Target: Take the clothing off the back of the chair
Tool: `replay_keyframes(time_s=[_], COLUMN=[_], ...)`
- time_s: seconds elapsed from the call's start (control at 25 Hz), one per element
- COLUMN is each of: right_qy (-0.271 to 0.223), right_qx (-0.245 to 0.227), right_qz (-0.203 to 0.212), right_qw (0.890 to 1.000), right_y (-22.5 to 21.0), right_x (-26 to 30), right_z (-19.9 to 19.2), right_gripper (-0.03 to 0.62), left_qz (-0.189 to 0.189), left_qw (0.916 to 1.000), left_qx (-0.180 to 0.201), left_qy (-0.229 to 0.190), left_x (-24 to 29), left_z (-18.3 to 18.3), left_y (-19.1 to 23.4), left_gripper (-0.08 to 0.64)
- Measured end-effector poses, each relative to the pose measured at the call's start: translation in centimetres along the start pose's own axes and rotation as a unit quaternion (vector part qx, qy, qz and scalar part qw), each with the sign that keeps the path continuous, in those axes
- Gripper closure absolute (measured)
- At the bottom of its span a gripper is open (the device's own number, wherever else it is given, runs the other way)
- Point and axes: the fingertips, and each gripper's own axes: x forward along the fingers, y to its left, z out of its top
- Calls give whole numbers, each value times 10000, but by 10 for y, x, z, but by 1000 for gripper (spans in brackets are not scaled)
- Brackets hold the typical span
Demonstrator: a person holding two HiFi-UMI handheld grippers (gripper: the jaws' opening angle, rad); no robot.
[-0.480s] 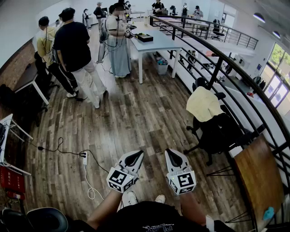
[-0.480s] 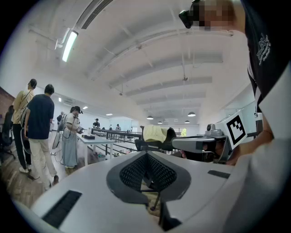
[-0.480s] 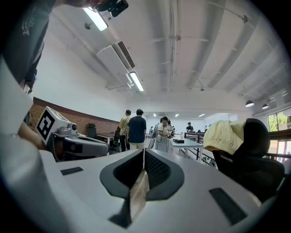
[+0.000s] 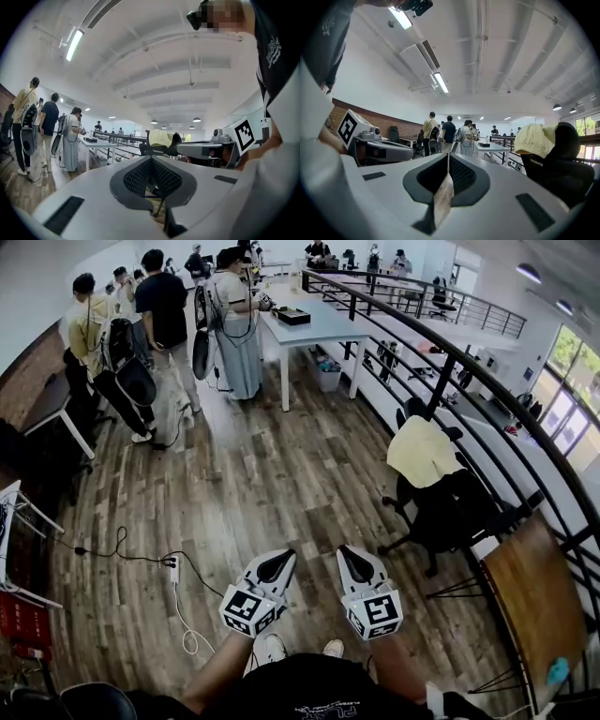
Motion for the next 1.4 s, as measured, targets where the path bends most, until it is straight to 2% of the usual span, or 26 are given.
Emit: replay_keyframes(time_s=[0.32,0.52,1.08,1.4], right_qy=[-207,-224,-166,-149], right_qx=[128,170,74,24], right_qz=[-239,-318,-613,-776], right_qw=[9994,9991,9980,9969], right_y=[4,19,57,53], right_x=[9,23,43,45], right_z=[9,11,10,14], right_gripper=[569,569,569,569], left_qz=[-133,-191,-465,-660], left_qw=[9997,9995,9985,9976], left_qx=[164,243,246,202], left_qy=[-79,-84,-134,-116], left_x=[-4,-13,-35,-27], left_z=[9,13,11,10], left_y=[12,34,71,70], left_gripper=[546,546,546,546])
